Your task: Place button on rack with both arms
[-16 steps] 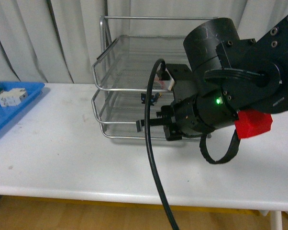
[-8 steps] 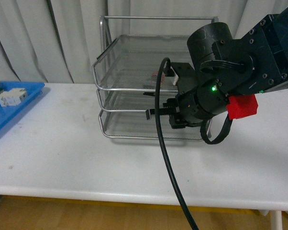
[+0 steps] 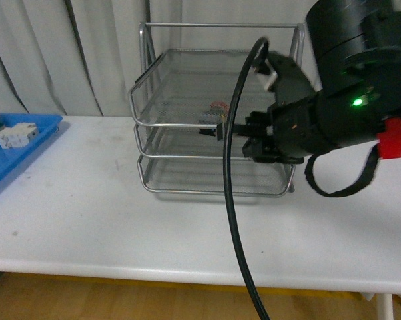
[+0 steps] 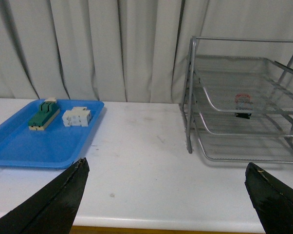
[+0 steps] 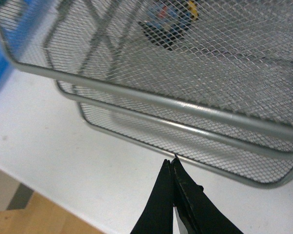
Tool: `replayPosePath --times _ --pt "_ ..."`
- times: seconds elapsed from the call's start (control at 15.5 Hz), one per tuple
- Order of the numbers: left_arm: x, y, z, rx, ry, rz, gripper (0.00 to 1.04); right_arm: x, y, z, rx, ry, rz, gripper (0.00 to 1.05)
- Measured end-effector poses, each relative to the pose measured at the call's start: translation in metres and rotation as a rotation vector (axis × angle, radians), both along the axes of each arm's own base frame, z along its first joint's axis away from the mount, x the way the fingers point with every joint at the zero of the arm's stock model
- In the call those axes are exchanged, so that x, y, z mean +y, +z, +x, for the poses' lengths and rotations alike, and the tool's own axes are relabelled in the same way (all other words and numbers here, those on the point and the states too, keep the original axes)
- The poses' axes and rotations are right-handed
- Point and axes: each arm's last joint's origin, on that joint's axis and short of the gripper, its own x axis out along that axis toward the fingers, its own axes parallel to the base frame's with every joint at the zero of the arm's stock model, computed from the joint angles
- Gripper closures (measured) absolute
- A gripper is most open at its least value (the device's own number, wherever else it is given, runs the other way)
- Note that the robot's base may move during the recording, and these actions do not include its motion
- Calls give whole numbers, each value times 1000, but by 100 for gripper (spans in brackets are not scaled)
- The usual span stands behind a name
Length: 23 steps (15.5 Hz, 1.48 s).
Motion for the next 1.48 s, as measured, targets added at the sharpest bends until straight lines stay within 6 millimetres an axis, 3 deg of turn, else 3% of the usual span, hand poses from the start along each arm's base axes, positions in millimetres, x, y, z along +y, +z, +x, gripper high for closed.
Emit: replayPosePath --times 0.06,0.19,0.26,0.39,0.45,0.52,0.58,0.64,0.77,1.03,1.48 --pt "0 0 0 0 0 0 7 -10 13 -21 -22 6 56 103" --pt "0 0 0 0 0 0 7 -32 16 -63 -5 1 121 103" --pt "0 0 0 0 0 0 7 -50 15 -87 14 -16 159 103" --pt "0 0 0 0 0 0 7 -89 35 -125 -27 -90 252 103" --pt "0 0 0 0 0 0 7 -107 53 -144 -213 -158 282 103" --pt "0 0 0 0 0 0 7 -120 63 -161 -467 -297 183 103" --pt "0 0 0 0 1 0 7 -140 65 -186 -613 -432 31 103" --pt "0 0 0 0 2 0 7 -152 62 -208 -631 -521 -79 103" --pt "0 0 0 0 -1 0 7 -148 59 -238 -682 -470 -116 103" --pt "0 0 0 0 0 0 7 -149 40 -258 -696 -467 -137 103" --pt "0 0 0 0 0 0 7 -149 28 -276 -720 -469 -132 103"
